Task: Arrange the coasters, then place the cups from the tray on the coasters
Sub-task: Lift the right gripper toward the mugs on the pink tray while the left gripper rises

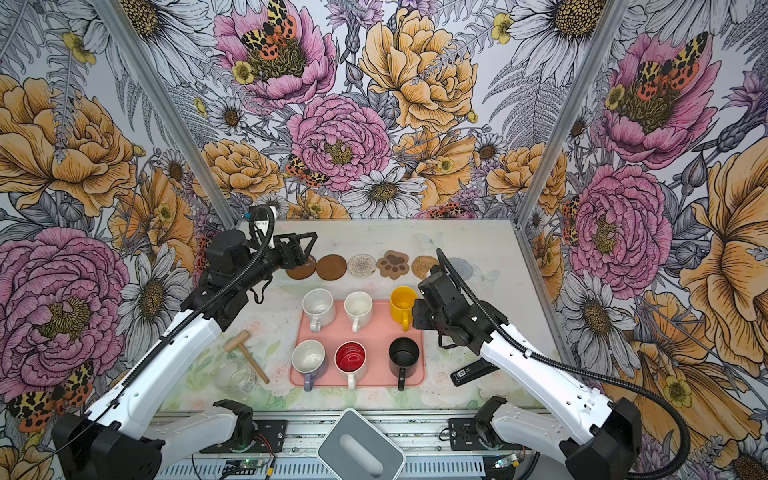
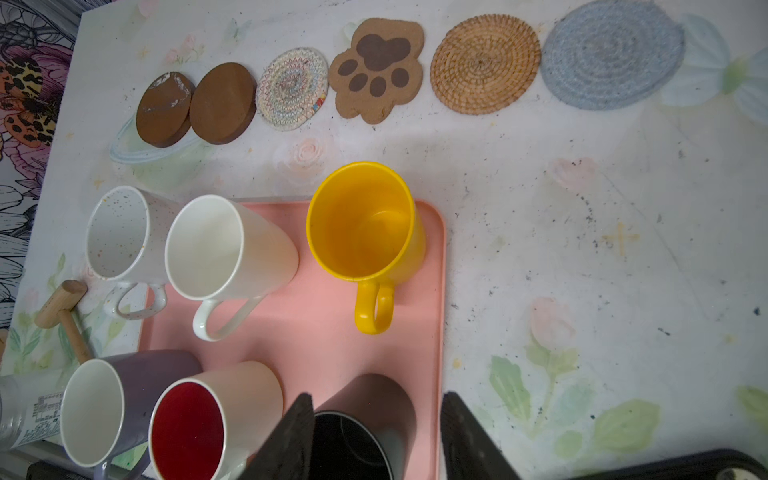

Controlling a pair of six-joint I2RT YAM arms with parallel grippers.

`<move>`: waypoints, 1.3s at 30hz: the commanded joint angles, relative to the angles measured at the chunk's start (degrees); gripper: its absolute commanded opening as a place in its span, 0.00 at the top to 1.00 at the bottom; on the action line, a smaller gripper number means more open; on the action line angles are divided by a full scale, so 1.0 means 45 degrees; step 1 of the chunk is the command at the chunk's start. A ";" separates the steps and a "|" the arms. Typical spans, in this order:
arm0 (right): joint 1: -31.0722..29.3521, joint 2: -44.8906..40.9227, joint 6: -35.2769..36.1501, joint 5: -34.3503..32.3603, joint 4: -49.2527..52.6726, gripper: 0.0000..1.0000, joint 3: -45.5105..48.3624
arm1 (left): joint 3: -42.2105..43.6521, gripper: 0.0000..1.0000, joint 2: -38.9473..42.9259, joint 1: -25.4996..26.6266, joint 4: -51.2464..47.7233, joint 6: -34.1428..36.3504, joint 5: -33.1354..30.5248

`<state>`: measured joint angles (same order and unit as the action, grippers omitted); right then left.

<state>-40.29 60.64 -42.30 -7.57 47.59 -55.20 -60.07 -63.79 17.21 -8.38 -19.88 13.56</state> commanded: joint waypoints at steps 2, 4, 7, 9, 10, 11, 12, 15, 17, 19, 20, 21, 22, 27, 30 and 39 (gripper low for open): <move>-0.1737 -0.0177 -0.1755 -0.0953 0.0324 0.48 0.0554 | 0.0622 0.21 0.0609 0.0183 0.0764 0.0109 -0.1211; -0.2484 -0.0090 -0.2259 -0.1253 0.0483 0.48 0.0688 | 0.1230 0.21 0.0882 0.0231 0.1306 -0.0257 -0.1267; -0.3400 0.0015 -0.2927 -0.1410 0.0596 0.49 0.0913 | 0.2195 0.21 0.1183 0.0310 0.2458 -0.0784 -0.0865; -0.3821 0.0049 -0.3243 -0.1289 0.0714 0.50 0.1054 | 0.2662 0.21 0.1224 0.0427 0.3185 -0.0960 -0.0767; -0.4012 0.0060 -0.3428 -0.1240 0.0804 0.50 0.1109 | 0.2775 0.21 0.1192 0.0501 0.3438 -0.1012 -0.0819; -0.4195 0.0050 -0.3629 -0.1232 0.0890 0.50 0.1129 | 0.2820 0.21 0.1177 0.0547 0.3527 -0.1002 -0.0826; -0.4424 0.0040 -0.3854 -0.1258 0.0984 0.51 0.1144 | 0.2783 0.21 0.1110 0.0583 0.3470 -0.0959 -0.0835; -0.5036 0.0066 -0.4469 -0.1473 0.1085 0.51 0.1144 | 0.2591 0.21 0.0998 0.0611 0.2959 -0.0698 -0.1048; -0.5381 0.0187 -0.4822 -0.1574 0.1084 0.51 0.1173 | 0.2576 0.20 0.1010 0.0628 0.2740 -0.0552 -0.1372; -0.5643 0.0363 -0.5089 -0.1563 0.1102 0.51 0.1202 | 0.2624 0.21 0.1049 0.0618 0.2692 -0.0433 -0.1507; -0.5761 0.0466 -0.5192 -0.1568 0.1120 0.52 0.1203 | 0.2664 0.20 0.1052 0.0628 0.2693 -0.0393 -0.1563; -0.5870 0.0525 -0.5310 -0.1576 0.1131 0.52 0.1197 | 0.2666 0.20 0.1052 0.0628 0.2683 -0.0378 -0.1583; -0.5947 0.0575 -0.5388 -0.1577 0.1126 0.52 0.1175 | 0.2665 0.20 0.1076 0.0628 0.2683 -0.0368 -0.1578; -0.6344 0.0453 -0.5809 -0.1776 0.1142 0.53 0.1204 | 0.2752 0.20 0.0997 0.0628 0.2879 -0.0350 -0.1548; -0.6469 0.0357 -0.5965 -0.1811 0.1142 0.53 0.1261 | 0.2631 0.20 0.0970 0.0623 0.2646 -0.0348 -0.1546; -0.6974 0.0138 -0.6565 -0.1814 0.1836 0.54 0.1179 | 0.2791 0.20 0.1282 0.0670 0.2645 -0.0368 -0.1687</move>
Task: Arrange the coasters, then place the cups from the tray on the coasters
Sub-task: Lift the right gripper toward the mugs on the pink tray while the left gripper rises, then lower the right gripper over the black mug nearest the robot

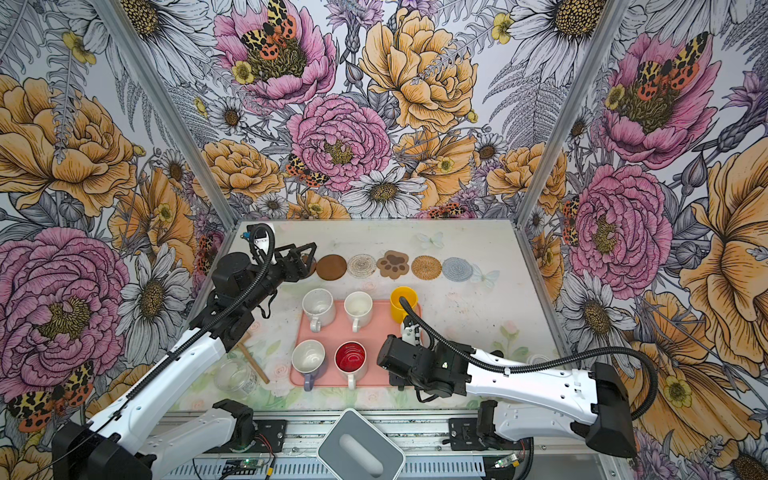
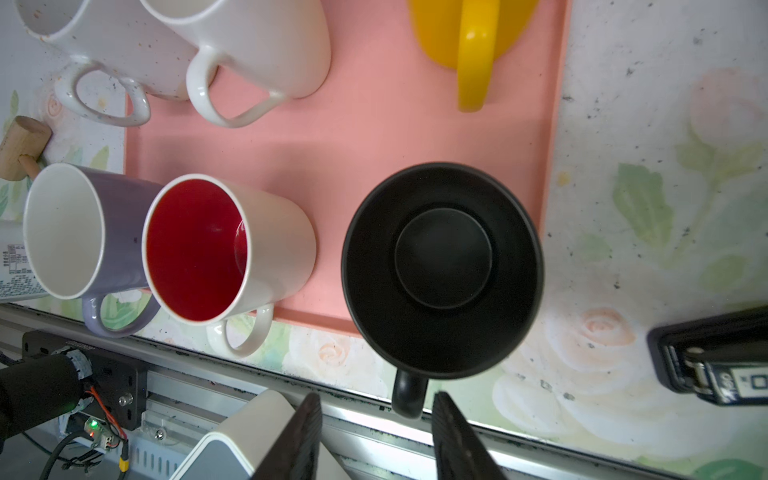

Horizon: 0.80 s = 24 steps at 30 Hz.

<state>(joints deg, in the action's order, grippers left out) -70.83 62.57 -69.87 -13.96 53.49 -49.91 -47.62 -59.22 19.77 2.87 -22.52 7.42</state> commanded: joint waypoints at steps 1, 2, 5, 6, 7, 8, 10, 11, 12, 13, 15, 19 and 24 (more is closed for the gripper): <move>-0.0245 -0.0272 -0.0569 -0.0410 0.0665 0.54 0.0000 | 0.0039 0.20 0.0291 0.0089 0.0135 0.0236 -0.0373; -0.0329 -0.0237 -0.0688 -0.0399 0.0765 0.54 -0.0002 | 0.0053 0.20 0.0318 0.0094 0.0116 0.0238 -0.0408; -0.0476 -0.0054 -0.0842 -0.0310 0.0866 0.54 -0.0015 | 0.0052 0.20 0.0319 0.0092 0.0091 0.0259 -0.0454; -0.0509 0.0016 -0.0870 -0.0278 0.0891 0.54 -0.0037 | 0.0067 0.20 0.0317 0.0096 0.0108 0.0259 -0.0453; -0.0557 0.0092 -0.0901 -0.0261 0.0886 0.54 -0.0056 | 0.0068 0.20 0.0294 0.0096 0.0103 0.0259 -0.0445; -0.0581 0.0169 -0.0938 -0.0243 0.0891 0.54 -0.0080 | 0.0072 0.20 0.0292 0.0109 0.0106 0.0276 -0.0439; -0.0629 0.0302 -0.0944 -0.0206 0.0899 0.54 -0.0138 | 0.0065 0.20 0.0275 0.0102 0.0103 0.0279 -0.0434; -0.0634 0.0352 -0.0959 -0.0181 0.0887 0.54 -0.0139 | 0.0072 0.20 0.0251 0.0107 0.0105 0.0291 -0.0427; -0.0647 0.0391 -0.0991 -0.0162 0.0886 0.54 -0.0122 | 0.0060 0.20 0.0255 0.0105 0.0104 0.0297 -0.0435; -0.0660 0.0449 -0.1031 -0.0157 0.0886 0.54 -0.0086 | 0.0071 0.20 0.0232 0.0093 0.0103 0.0315 -0.0428; -0.0649 0.0571 -0.1167 -0.0131 0.0886 0.54 0.0020 | 0.0073 0.20 0.0231 0.0103 0.0089 0.0328 -0.0458; -0.0665 0.0849 -0.1398 -0.0224 0.0866 0.53 0.0113 | 0.0086 0.20 0.0220 0.0096 0.0066 0.0341 -0.0515; -0.0560 0.1196 -0.1505 -0.0329 0.0847 0.52 0.0154 | 0.0068 0.20 0.0133 0.0104 0.0087 0.0339 -0.0516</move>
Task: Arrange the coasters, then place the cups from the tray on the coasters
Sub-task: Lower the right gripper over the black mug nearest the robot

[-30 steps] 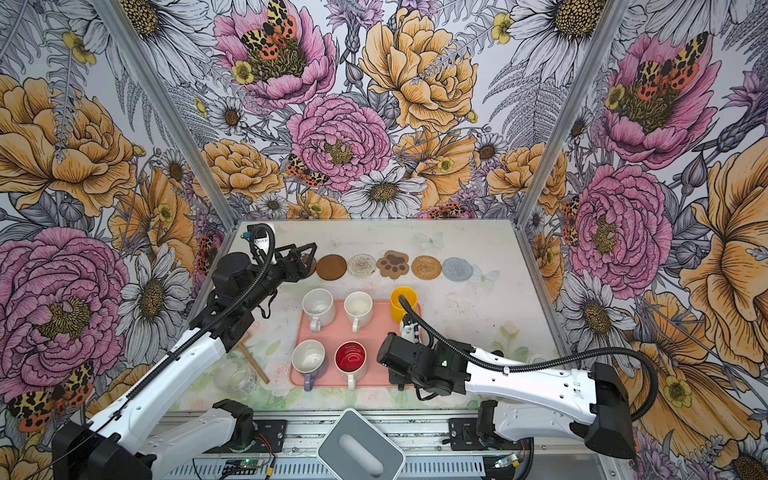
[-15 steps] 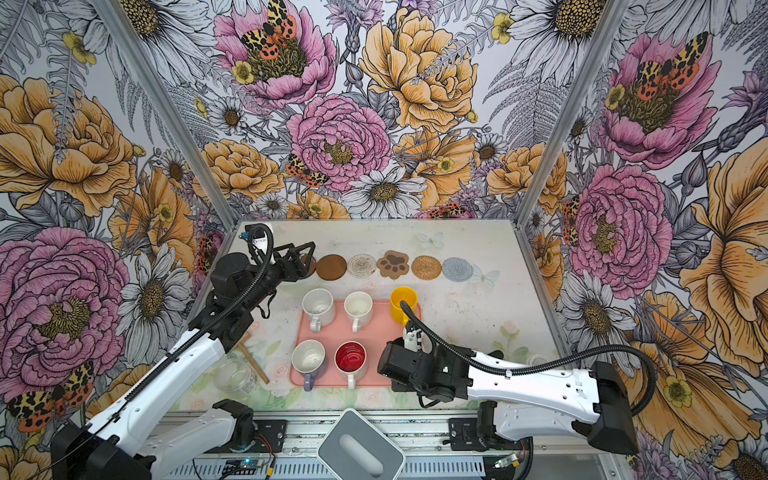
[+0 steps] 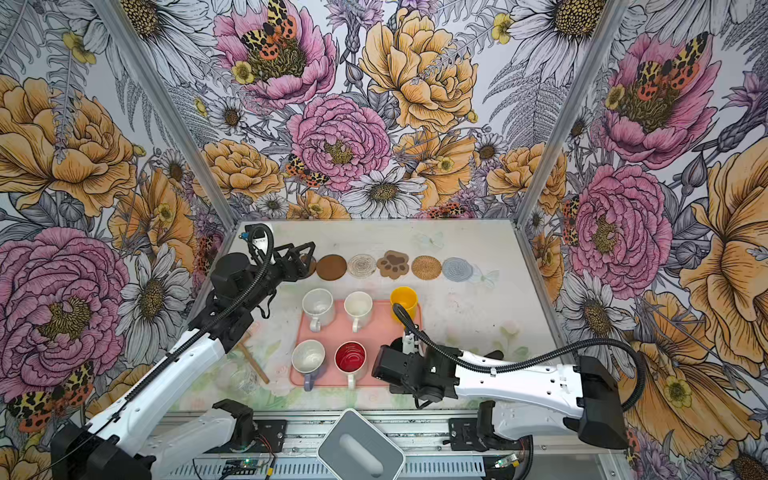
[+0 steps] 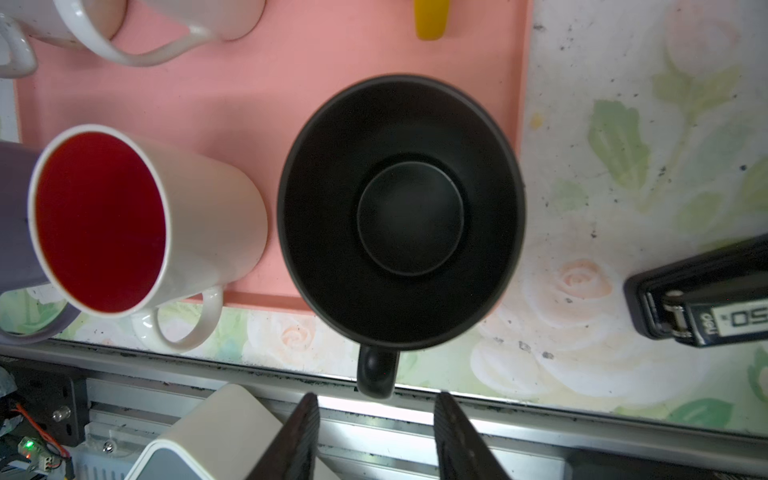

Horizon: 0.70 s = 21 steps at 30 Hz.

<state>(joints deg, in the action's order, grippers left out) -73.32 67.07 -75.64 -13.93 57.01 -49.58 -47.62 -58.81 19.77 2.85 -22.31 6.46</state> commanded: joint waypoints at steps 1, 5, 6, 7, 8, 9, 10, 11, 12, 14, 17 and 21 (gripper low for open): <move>0.0042 0.0292 -0.0249 -0.0322 0.0066 0.51 0.0083 | 0.0056 0.20 0.0004 0.0111 0.0118 0.0289 -0.0302; 0.0227 0.0569 -0.0372 -0.0341 0.0011 0.51 0.0188 | 0.0005 0.20 -0.0149 0.0110 0.0108 0.0289 -0.0282; 0.0274 0.0615 -0.0362 -0.0359 -0.0018 0.51 0.0198 | 0.0010 0.20 -0.0183 0.0118 0.0108 0.0289 -0.0273; 0.0329 0.0638 -0.0360 -0.0396 -0.0097 0.51 0.0236 | -0.0003 0.20 -0.0211 0.0118 0.0108 0.0289 -0.0283; 0.0378 0.0643 -0.0364 -0.0410 -0.0161 0.50 0.0271 | -0.0005 0.20 -0.0228 0.0102 0.0108 0.0289 -0.0284; 0.0455 0.0625 -0.0356 -0.0406 -0.0258 0.50 0.0320 | -0.0007 0.20 -0.0261 0.0102 0.0124 0.0294 -0.0285; 0.0559 0.0641 -0.0306 -0.0369 -0.0402 0.50 0.0383 | -0.0004 0.19 -0.0286 0.0115 0.0113 0.0299 -0.0302; 0.0670 0.0625 -0.0267 -0.0320 -0.0543 0.51 0.0465 | -0.0018 0.20 -0.0310 0.0092 0.0111 0.0301 -0.0306; 0.0784 0.0640 -0.0190 -0.0240 -0.0725 0.51 0.0538 | -0.0032 0.20 -0.0345 0.0099 0.0108 0.0306 -0.0293; 0.0953 0.0695 -0.0025 -0.0118 -0.1024 0.51 0.0617 | -0.0044 0.19 -0.0398 0.0115 0.0128 0.0305 -0.0284; 0.1171 0.0906 0.0191 0.0118 -0.1274 0.51 0.0647 | -0.0097 0.19 -0.0485 0.0116 0.0138 0.0327 -0.0281; 0.1417 0.1290 0.0304 0.0342 -0.1400 0.53 0.0618 | -0.0122 0.19 -0.0630 0.0089 0.0132 0.0338 -0.0272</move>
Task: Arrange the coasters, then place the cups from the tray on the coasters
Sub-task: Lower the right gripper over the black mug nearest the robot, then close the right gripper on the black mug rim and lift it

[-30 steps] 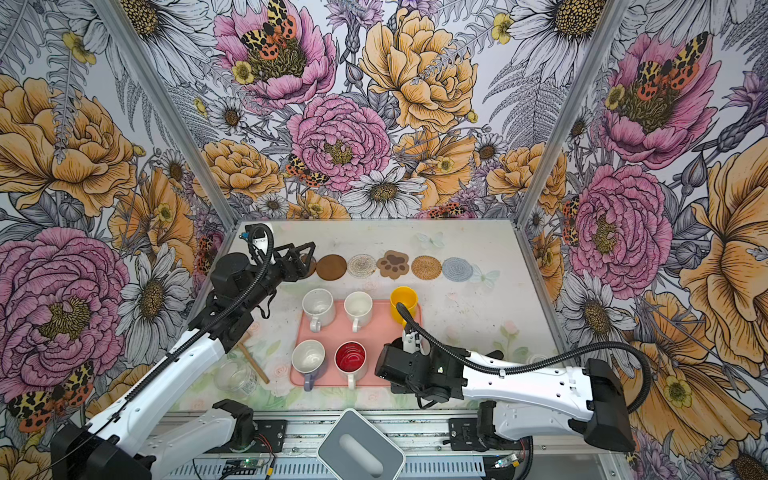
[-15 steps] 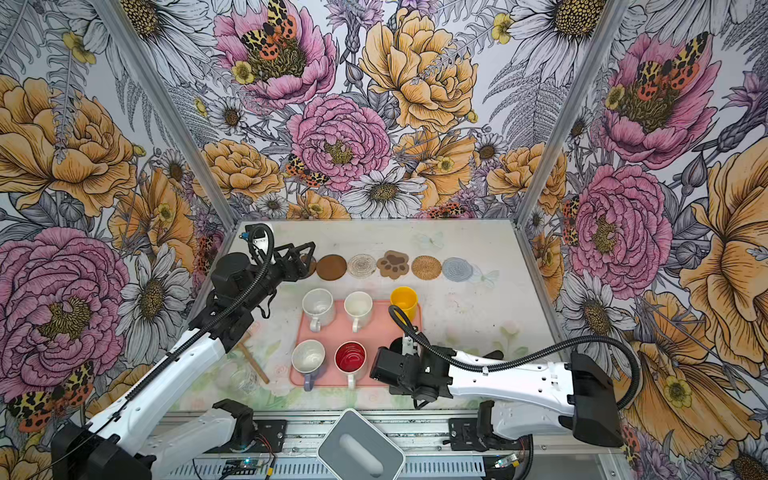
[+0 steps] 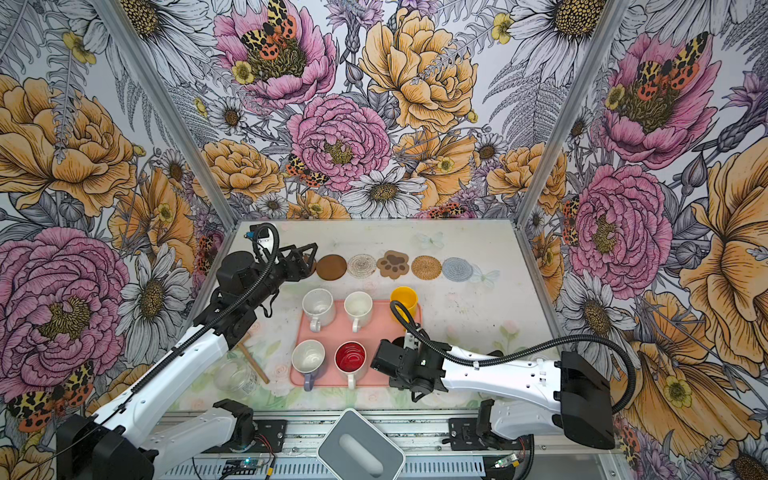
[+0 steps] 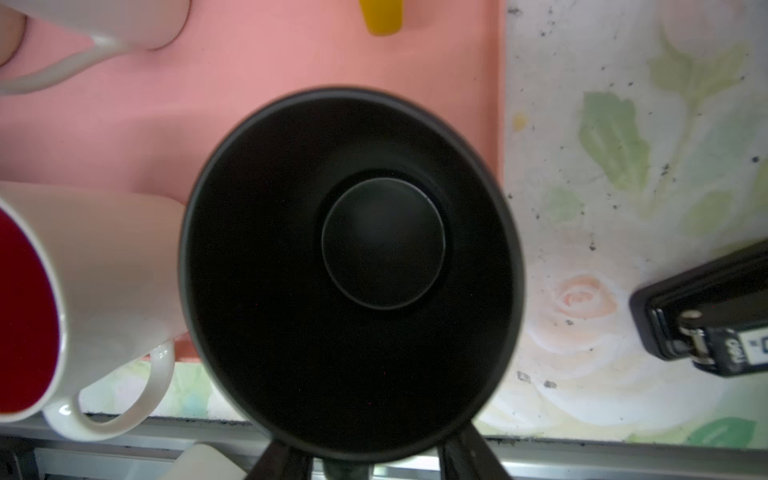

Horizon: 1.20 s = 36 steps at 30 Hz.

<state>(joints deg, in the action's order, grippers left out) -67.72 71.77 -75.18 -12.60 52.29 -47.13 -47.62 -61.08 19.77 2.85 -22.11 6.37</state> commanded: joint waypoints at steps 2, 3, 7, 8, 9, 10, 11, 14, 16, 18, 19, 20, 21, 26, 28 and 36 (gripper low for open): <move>0.0238 0.0450 0.0191 0.0073 -0.0376 0.55 0.0026 | -0.0171 0.19 -0.0170 0.0095 0.0128 0.0272 -0.0215; 0.0270 0.0562 0.0188 0.0088 -0.0373 0.55 -0.0004 | -0.0161 0.19 -0.0186 0.0098 0.0130 0.0294 -0.0200; 0.0452 0.1048 0.0243 0.0351 -0.0401 0.58 -0.0048 | -0.0163 0.19 -0.0278 0.0085 0.0224 0.0279 -0.0166; 0.0484 0.1120 0.0246 0.0417 -0.0405 0.59 -0.0051 | -0.0171 0.19 -0.0299 0.0075 0.0226 0.0283 -0.0175; 0.0537 0.1231 0.0238 0.0458 -0.0399 0.60 -0.0071 | -0.0186 0.19 -0.0348 0.0077 0.0232 0.0283 -0.0185; 0.0568 0.1296 0.0241 0.0510 -0.0408 0.60 -0.0090 | -0.0181 0.19 -0.0362 0.0078 0.0226 0.0284 -0.0165; 0.0596 0.1341 0.0241 0.0526 -0.0402 0.61 -0.0111 | -0.0203 0.19 -0.0391 0.0064 0.0244 0.0284 -0.0163; 0.0664 0.1425 0.0241 0.0516 -0.0409 0.64 -0.0122 | -0.0191 0.19 -0.0420 0.0069 0.0284 0.0277 -0.0146; 0.0679 0.1435 0.0241 0.0517 -0.0424 0.65 -0.0084 | -0.0209 0.19 -0.0438 0.0079 0.0303 0.0250 -0.0144; 0.0714 0.1435 0.0231 0.0535 -0.0404 0.67 -0.0054 | -0.0206 0.19 -0.0458 0.0078 0.0304 0.0265 -0.0146; 0.0722 0.1464 0.0241 0.0563 -0.0399 0.69 -0.0042 | -0.0203 0.19 -0.0488 0.0077 0.0313 0.0263 -0.0146; 0.0736 0.1473 0.0236 0.0588 -0.0407 0.71 -0.0033 | -0.0200 0.19 -0.0478 0.0074 0.0301 0.0253 -0.0120; 0.0734 0.1513 0.0242 0.0591 -0.0392 0.74 -0.0033 | -0.0200 0.19 -0.0476 0.0074 0.0304 0.0243 -0.0127; 0.0747 0.1697 0.0251 0.0652 -0.0405 0.85 -0.0011 | -0.0206 0.19 -0.0489 0.0068 0.0304 0.0245 -0.0106; 0.0731 0.1797 0.0276 0.0714 -0.0393 0.89 -0.0014 | -0.0200 0.19 -0.0479 0.0064 0.0302 0.0244 -0.0099; 0.0683 0.2060 0.0747 0.0671 -0.0386 1.00 -0.0235 | -0.0203 0.19 -0.0489 0.0079 0.0294 0.0244 -0.0107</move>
<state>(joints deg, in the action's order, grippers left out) -64.79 79.22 -73.52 -9.65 50.96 -47.68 -47.62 -62.92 19.77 2.90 -22.11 6.37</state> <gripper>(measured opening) 0.187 0.808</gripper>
